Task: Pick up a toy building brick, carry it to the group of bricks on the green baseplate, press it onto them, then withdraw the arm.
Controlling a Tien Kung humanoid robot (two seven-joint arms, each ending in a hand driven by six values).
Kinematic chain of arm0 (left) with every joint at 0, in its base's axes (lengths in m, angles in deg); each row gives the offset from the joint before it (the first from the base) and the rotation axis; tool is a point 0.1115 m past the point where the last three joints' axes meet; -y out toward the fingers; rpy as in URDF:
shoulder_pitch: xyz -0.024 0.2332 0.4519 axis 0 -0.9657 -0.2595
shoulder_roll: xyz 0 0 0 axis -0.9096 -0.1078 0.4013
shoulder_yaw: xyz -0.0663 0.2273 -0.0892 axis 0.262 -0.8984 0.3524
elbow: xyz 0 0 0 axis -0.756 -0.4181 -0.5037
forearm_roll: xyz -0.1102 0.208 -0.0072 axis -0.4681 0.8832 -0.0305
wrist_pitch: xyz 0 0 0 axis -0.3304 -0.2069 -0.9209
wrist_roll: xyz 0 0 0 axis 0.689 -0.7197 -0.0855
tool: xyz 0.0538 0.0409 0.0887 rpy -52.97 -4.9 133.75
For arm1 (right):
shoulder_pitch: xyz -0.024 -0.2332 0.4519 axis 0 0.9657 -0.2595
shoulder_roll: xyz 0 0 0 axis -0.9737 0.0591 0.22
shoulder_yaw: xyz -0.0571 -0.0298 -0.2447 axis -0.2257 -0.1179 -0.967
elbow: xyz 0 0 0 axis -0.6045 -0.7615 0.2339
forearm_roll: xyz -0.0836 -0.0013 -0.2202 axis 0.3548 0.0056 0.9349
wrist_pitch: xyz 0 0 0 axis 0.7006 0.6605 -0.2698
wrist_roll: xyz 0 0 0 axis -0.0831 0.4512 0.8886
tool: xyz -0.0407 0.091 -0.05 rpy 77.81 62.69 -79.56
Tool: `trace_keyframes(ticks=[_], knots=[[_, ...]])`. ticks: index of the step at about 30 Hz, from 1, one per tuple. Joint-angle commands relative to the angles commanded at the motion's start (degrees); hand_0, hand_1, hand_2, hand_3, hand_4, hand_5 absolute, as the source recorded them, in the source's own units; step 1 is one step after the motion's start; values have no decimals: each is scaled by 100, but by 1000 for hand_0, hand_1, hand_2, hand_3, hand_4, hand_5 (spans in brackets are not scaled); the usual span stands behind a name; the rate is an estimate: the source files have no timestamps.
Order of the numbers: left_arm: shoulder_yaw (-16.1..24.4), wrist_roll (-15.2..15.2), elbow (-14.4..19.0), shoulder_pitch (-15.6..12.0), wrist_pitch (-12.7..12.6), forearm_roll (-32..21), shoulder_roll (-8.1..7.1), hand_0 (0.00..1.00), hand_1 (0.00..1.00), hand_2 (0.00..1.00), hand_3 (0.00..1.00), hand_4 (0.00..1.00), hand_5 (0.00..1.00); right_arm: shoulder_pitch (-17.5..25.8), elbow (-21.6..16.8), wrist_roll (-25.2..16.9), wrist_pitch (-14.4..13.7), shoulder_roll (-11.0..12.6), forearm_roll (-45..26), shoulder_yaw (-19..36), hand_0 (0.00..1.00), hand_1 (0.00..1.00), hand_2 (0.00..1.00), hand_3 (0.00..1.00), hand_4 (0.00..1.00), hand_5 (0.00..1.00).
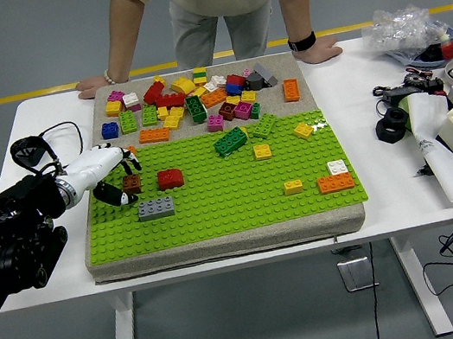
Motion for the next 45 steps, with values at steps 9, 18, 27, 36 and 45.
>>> trace_keyframes(ticks=[9,18,27,36,45], knots=[[-23,7,-65,-4,-28,-65,24,989,768,581,591,836,159,-1,0,-12,-5,-18,-29,-30,779,706,746,688,948,695],[-46,24,-86,3,-78,-161,8,968,694,548,507,724,175,-7,0,-14,-7,-18,-40,-29,779,706,746,687,948,695],[-66,35,-113,2,-105,-222,7,933,647,542,498,698,171,-4,0,-16,-9,-23,-46,-29,780,706,745,687,948,694],[-47,54,-104,2,-100,-220,-13,928,628,544,495,661,166,-5,0,-11,-11,-19,-62,-23,779,706,745,687,947,695],[-7,76,-22,-28,-109,-199,-39,923,623,540,492,649,162,-13,0,-21,-27,-26,-86,-31,780,706,746,686,947,695]])
